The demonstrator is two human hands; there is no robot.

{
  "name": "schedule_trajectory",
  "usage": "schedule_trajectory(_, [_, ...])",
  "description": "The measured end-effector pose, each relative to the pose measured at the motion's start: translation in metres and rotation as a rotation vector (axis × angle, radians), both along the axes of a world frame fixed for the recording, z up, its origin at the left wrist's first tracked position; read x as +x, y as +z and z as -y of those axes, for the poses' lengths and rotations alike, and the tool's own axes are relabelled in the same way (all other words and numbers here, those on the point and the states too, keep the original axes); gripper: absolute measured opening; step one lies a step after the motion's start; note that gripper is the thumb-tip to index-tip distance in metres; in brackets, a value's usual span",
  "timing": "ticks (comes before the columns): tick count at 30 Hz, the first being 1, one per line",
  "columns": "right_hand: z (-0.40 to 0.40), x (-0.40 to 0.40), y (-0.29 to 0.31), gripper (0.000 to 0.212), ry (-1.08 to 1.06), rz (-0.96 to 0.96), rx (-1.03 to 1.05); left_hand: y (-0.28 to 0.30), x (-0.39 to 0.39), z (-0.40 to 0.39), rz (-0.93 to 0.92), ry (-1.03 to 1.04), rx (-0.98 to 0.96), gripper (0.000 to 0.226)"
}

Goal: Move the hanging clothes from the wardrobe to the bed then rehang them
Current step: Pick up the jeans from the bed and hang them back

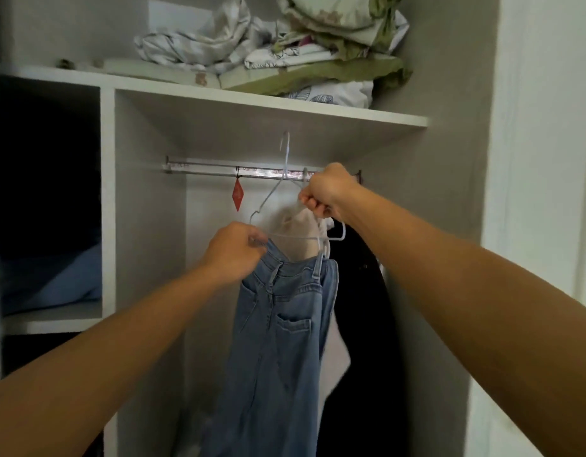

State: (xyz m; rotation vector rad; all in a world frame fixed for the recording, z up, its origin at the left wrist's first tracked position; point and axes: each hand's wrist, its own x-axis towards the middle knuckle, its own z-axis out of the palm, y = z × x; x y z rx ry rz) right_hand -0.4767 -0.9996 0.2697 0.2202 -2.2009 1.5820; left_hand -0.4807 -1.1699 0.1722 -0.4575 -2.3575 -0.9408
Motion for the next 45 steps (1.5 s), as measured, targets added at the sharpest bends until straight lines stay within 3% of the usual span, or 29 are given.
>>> schedule_trajectory(11, [0.003,-0.117,0.001,0.020,-0.120,0.064,-0.009,0.013,-0.097,-0.001,-0.006,-0.024,-0.027,0.033])
schedule_trajectory(25, [0.009,-0.186,-0.005,0.024,-0.209,0.091,-0.015,0.013,-0.168,0.005,-0.007,-0.082,-0.029,0.030])
schedule_trajectory(32, [0.003,-0.180,-0.028,0.015,-0.183,0.165,0.073,-0.002,-0.177,-0.010,0.023,-0.125,-0.050,0.027])
schedule_trajectory(38, [-0.002,-0.155,-0.036,0.021,0.019,0.205,0.080,-0.008,-0.166,-0.012,0.069,-0.104,-0.123,0.028])
schedule_trajectory(45, [-0.030,-0.118,-0.061,0.020,-0.248,-0.018,0.287,-0.013,-0.132,-0.013,0.108,-0.090,-0.176,0.037])
